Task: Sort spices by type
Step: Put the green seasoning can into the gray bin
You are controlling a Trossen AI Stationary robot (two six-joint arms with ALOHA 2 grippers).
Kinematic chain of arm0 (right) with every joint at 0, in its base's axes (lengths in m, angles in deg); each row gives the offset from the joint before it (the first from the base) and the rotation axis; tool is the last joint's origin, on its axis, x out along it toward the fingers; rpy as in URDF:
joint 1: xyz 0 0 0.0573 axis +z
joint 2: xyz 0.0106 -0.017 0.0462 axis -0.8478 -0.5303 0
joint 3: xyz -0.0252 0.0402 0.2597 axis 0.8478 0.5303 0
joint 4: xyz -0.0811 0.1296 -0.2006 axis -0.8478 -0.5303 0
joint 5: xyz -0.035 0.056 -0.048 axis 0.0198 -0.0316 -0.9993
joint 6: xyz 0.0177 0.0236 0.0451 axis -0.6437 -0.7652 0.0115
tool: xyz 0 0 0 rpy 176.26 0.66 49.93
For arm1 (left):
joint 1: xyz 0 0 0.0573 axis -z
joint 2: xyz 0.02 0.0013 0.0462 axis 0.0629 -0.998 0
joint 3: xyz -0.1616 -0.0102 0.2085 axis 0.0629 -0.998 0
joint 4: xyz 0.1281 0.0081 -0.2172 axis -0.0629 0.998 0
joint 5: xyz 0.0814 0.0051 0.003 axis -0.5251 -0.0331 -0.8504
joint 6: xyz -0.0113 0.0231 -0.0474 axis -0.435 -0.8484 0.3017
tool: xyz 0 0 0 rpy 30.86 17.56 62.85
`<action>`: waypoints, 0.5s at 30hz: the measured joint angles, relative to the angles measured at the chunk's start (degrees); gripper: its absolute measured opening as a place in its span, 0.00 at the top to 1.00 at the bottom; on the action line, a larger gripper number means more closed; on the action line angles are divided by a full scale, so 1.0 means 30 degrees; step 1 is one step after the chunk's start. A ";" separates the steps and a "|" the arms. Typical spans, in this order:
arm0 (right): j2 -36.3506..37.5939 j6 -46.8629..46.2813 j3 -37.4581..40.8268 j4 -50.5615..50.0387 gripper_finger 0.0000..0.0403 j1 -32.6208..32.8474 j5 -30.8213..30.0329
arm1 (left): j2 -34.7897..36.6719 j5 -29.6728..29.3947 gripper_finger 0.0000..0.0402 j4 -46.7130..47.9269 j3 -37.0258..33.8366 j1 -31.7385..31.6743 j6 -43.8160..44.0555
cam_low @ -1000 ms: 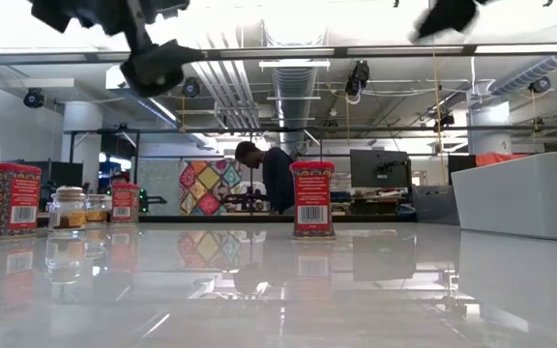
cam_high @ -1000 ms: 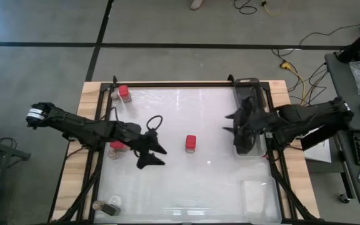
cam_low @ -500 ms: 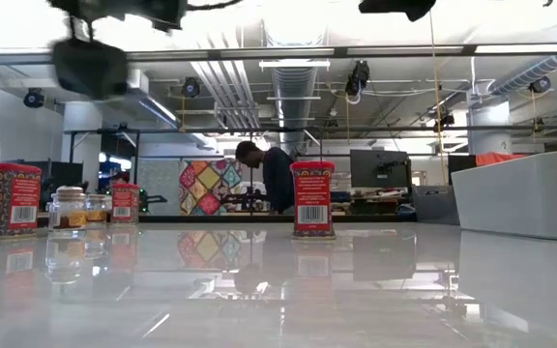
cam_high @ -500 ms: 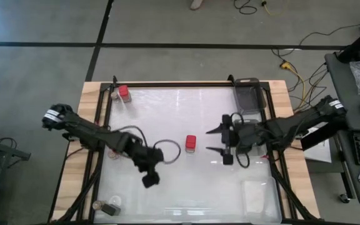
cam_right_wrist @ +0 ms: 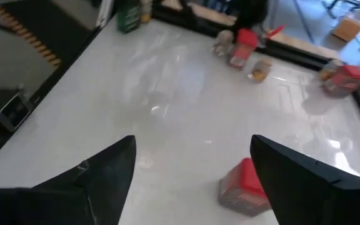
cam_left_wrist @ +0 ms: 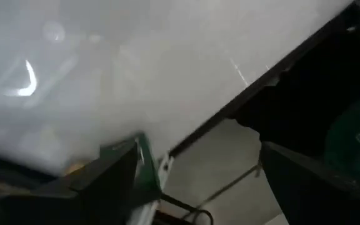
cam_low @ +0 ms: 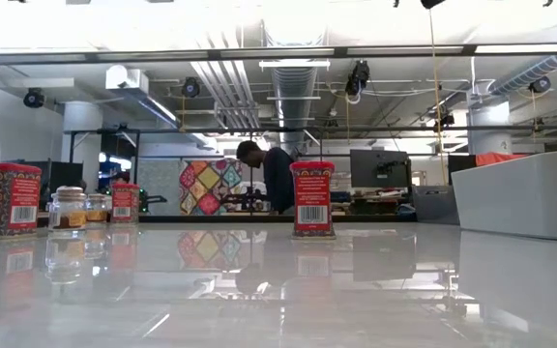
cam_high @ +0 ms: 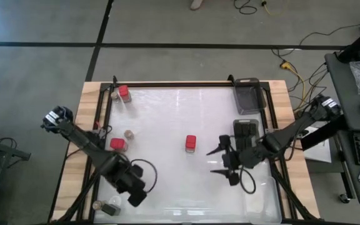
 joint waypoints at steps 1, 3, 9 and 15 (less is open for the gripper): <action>-0.0196 0.0071 0.0007 0.0028 0.22 0.0125 0.0014 | -0.0011 0.0179 0.20 0.0371 0.0030 0.0257 0.0945; -0.0476 0.0342 0.0018 -0.0181 0.20 0.0293 0.0005 | -0.0011 0.1265 0.20 0.0838 0.0084 0.0682 0.2621; -0.1485 0.1129 0.0043 -0.0127 0.12 0.0367 -0.0008 | -0.0004 0.3218 0.20 0.1386 0.0060 0.1625 0.5921; -0.1731 0.0450 0.0043 -0.1237 0.10 0.0783 -0.0021 | -0.0350 0.4686 0.20 0.0606 -0.1003 0.2213 0.7468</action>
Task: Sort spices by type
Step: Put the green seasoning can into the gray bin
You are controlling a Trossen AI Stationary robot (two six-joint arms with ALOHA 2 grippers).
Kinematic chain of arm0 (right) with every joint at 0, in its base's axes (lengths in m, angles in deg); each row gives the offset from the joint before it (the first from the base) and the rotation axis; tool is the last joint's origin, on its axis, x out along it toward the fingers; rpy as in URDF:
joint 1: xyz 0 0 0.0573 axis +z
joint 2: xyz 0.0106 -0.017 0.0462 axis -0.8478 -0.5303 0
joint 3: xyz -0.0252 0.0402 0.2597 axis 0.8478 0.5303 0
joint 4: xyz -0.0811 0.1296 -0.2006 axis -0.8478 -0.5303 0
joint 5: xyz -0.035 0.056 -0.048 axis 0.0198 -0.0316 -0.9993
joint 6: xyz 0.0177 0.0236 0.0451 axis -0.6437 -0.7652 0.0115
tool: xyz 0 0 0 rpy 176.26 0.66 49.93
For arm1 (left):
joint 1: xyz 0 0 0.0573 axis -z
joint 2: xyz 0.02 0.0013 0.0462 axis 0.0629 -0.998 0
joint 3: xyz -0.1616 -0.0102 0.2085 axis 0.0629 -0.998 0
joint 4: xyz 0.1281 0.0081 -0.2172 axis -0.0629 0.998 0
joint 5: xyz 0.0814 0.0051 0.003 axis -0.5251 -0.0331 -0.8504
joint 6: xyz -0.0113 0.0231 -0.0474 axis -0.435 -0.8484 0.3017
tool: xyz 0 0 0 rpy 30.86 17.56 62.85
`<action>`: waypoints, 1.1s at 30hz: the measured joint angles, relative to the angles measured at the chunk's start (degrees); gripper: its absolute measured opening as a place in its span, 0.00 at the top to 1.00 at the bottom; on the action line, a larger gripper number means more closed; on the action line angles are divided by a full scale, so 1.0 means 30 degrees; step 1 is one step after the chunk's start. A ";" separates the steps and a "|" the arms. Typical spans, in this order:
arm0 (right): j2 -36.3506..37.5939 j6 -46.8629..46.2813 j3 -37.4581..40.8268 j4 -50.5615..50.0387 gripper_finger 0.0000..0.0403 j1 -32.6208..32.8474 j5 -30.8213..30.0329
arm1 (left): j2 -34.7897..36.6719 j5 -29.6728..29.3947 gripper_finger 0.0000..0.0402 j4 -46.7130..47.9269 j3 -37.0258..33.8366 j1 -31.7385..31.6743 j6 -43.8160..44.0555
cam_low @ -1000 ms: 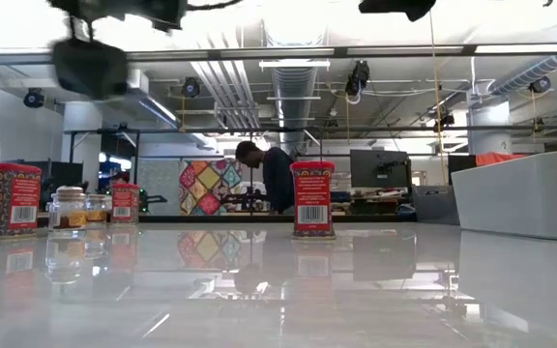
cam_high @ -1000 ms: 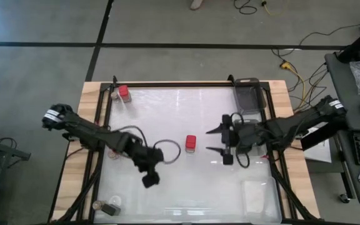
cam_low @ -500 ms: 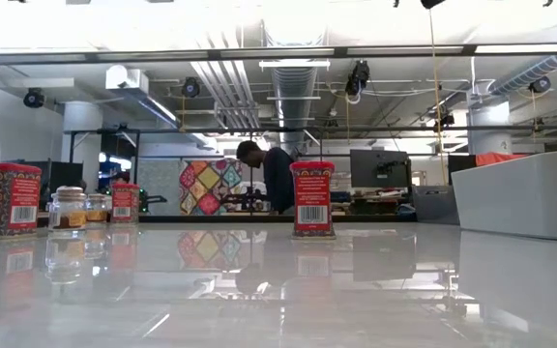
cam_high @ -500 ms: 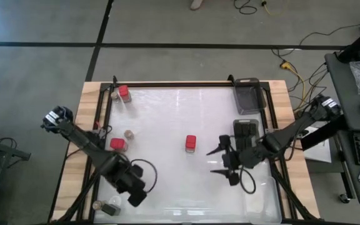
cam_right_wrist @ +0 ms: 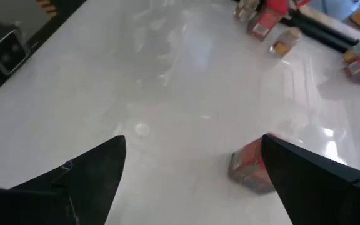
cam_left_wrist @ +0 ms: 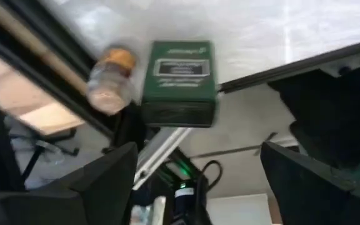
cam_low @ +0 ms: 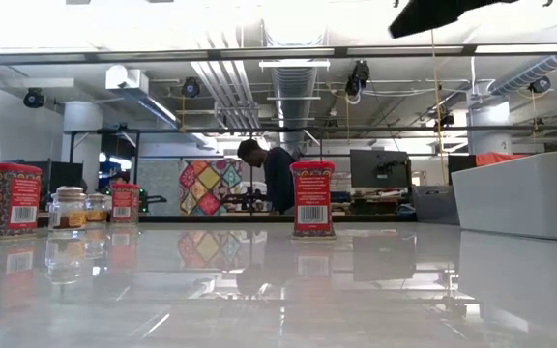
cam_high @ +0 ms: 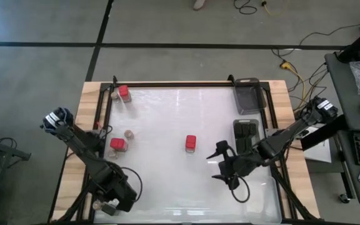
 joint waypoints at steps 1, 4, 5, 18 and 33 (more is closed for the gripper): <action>0.0056 -0.0165 0.0000 -0.0275 0.10 0.0157 0.0020 | -0.0031 0.0158 0.20 -0.0545 -0.0272 0.0022 0.0079; 0.0278 -0.0754 0.0000 -0.0983 0.10 0.0613 0.0027 | -0.0040 0.0240 0.20 -0.1325 -0.0994 -0.0013 0.0222; 0.0338 -0.0928 0.0000 -0.1137 0.10 0.0742 0.0014 | -0.0040 0.0294 0.20 -0.1592 -0.1182 -0.0009 0.0247; 0.0658 -0.2887 0.0000 -0.3033 0.10 0.2000 0.0014 | 0.0025 0.1783 0.14 -0.3590 -0.2086 0.0053 0.0604; 0.0658 -0.3561 0.0000 -0.3693 0.10 0.2318 0.0020 | -0.0734 0.2167 0.11 -0.3662 -0.2304 0.0155 0.1415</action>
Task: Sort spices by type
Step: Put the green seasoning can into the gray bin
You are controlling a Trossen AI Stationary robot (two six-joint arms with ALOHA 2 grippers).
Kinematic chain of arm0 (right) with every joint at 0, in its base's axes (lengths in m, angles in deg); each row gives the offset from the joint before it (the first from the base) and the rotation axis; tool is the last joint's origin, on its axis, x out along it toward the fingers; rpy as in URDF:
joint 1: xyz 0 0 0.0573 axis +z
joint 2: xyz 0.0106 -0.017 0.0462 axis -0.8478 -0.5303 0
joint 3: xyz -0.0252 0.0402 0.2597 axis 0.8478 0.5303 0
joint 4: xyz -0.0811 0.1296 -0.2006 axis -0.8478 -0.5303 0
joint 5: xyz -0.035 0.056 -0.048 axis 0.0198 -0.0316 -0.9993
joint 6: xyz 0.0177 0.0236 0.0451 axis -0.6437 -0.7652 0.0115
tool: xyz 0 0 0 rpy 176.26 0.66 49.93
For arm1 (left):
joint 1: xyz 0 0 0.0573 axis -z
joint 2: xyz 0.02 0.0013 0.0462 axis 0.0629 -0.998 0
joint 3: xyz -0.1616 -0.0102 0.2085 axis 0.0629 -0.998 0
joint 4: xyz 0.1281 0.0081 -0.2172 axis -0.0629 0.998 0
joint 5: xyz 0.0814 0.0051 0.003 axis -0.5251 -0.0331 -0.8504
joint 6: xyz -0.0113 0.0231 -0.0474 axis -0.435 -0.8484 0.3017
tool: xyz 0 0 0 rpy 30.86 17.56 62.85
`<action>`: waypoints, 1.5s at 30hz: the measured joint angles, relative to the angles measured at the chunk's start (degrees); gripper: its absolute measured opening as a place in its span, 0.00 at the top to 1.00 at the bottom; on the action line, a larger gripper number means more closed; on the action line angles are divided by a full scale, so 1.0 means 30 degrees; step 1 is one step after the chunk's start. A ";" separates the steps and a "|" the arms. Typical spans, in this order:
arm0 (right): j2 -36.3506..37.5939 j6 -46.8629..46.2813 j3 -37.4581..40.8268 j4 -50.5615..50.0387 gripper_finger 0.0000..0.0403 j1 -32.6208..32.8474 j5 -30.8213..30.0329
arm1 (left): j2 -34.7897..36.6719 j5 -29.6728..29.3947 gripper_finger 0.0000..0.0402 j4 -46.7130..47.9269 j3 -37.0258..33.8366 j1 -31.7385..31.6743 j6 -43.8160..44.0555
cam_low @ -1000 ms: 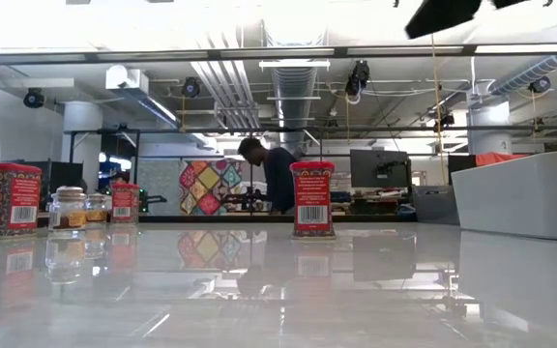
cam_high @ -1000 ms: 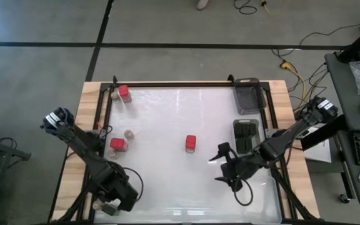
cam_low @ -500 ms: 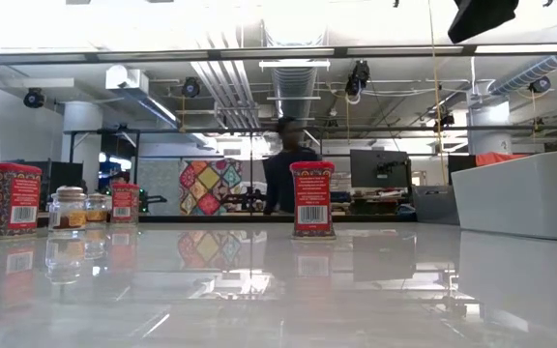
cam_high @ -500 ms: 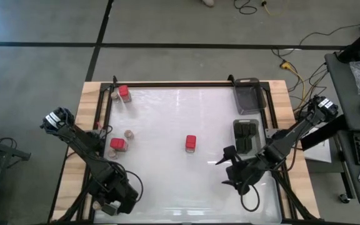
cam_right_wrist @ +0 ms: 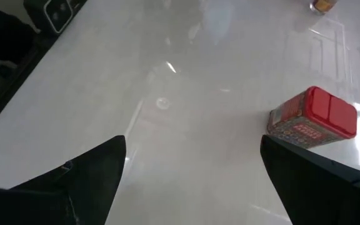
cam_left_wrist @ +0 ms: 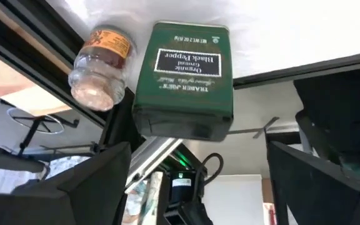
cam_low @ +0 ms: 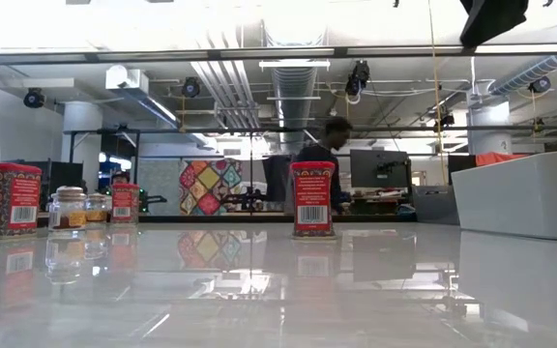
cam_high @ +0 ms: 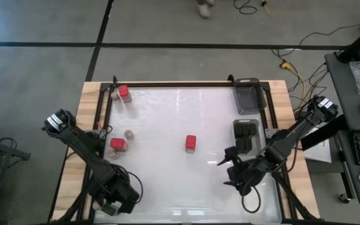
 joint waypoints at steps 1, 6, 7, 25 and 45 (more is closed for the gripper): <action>0.0000 -0.0117 0.0000 0.0005 0.10 0.0052 0.0000 | -0.0102 0.0002 0.11 -0.0015 -0.0009 0.0007 -0.0115; 0.0000 -0.0349 0.0000 -0.0199 0.10 0.0170 -0.0007 | -0.0644 0.0073 0.11 -0.0012 -0.0022 0.0049 -0.0712; 0.0000 -0.0419 0.0000 -0.0218 0.10 0.0180 0.0000 | -0.0765 0.0125 0.11 0.0018 -0.0022 0.0073 -0.0753; 0.0000 -0.2622 0.0000 -0.0312 0.10 0.1033 0.0011 | -0.1594 0.1630 0.10 0.1075 -0.0442 0.0349 -0.1212; 0.0000 -0.3735 -0.0007 -0.0228 0.10 0.1018 0.0000 | -0.1525 0.2214 0.32 -0.0066 -0.1705 0.0350 -0.1938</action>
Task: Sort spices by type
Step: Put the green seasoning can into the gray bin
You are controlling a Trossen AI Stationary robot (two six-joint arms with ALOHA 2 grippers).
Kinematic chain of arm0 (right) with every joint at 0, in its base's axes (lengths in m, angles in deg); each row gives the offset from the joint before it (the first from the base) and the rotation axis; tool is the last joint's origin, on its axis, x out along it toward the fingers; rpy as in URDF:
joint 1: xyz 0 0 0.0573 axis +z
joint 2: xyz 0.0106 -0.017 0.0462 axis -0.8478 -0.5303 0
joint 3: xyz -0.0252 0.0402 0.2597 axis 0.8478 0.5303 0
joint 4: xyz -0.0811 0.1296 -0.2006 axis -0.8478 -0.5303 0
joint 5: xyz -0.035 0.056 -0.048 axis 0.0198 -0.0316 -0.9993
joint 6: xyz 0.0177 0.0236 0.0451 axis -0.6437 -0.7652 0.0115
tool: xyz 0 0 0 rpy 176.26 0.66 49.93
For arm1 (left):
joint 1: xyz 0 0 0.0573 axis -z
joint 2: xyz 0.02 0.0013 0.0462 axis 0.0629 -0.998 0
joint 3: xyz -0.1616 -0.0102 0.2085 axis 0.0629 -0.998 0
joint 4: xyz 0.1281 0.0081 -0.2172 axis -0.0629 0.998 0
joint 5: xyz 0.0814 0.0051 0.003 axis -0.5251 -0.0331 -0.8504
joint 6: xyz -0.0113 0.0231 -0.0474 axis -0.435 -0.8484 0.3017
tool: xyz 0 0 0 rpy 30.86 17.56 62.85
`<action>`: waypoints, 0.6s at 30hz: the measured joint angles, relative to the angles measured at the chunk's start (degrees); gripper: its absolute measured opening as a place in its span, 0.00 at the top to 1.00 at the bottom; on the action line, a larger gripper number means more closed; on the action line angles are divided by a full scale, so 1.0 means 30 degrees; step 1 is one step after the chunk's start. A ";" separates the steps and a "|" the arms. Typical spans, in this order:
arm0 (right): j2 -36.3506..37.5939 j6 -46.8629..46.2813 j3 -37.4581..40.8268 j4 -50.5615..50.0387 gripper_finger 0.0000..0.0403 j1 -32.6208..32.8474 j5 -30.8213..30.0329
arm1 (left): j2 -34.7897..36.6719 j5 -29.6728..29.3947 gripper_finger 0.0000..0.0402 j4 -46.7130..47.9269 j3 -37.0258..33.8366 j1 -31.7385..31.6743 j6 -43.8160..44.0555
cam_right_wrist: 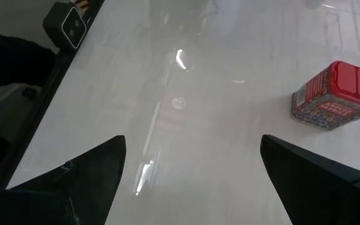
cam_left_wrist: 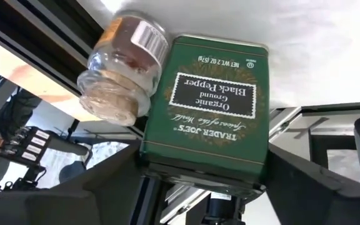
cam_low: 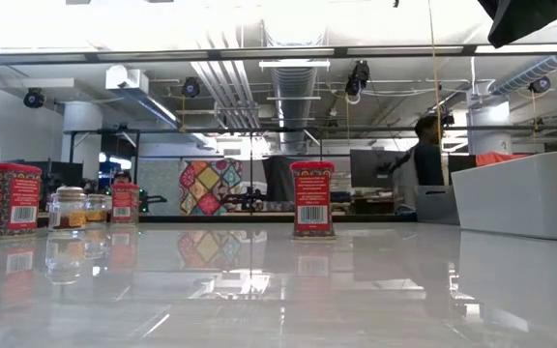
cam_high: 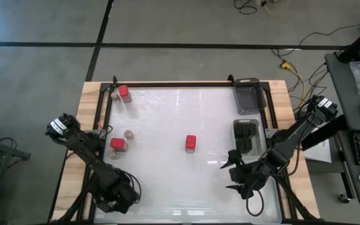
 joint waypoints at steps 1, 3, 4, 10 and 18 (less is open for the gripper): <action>0.0000 0.0070 0.0000 0.0000 0.10 0.0000 0.0000 | 0.0014 0.0011 0.34 0.0007 0.0000 0.0000 -0.0052; 0.0000 0.0151 -0.0094 -0.0127 0.10 0.0000 0.0000 | 0.0038 0.0013 0.36 0.0000 0.0000 0.0000 -0.0067; 0.0000 0.0287 -0.0184 -0.0150 0.10 0.0000 0.0000 | 0.0048 -0.0015 0.36 0.0036 0.0019 0.0000 -0.0103; 0.0015 0.1135 -0.0799 -0.0171 0.10 0.0000 -0.0040 | 0.0048 -0.1174 0.33 0.0949 0.1135 -0.0452 -0.1487; 0.0015 0.1410 -0.0778 -0.0440 0.10 -0.0015 -0.0510 | -0.0016 -0.4317 0.35 0.4835 0.3069 -0.2146 -0.8113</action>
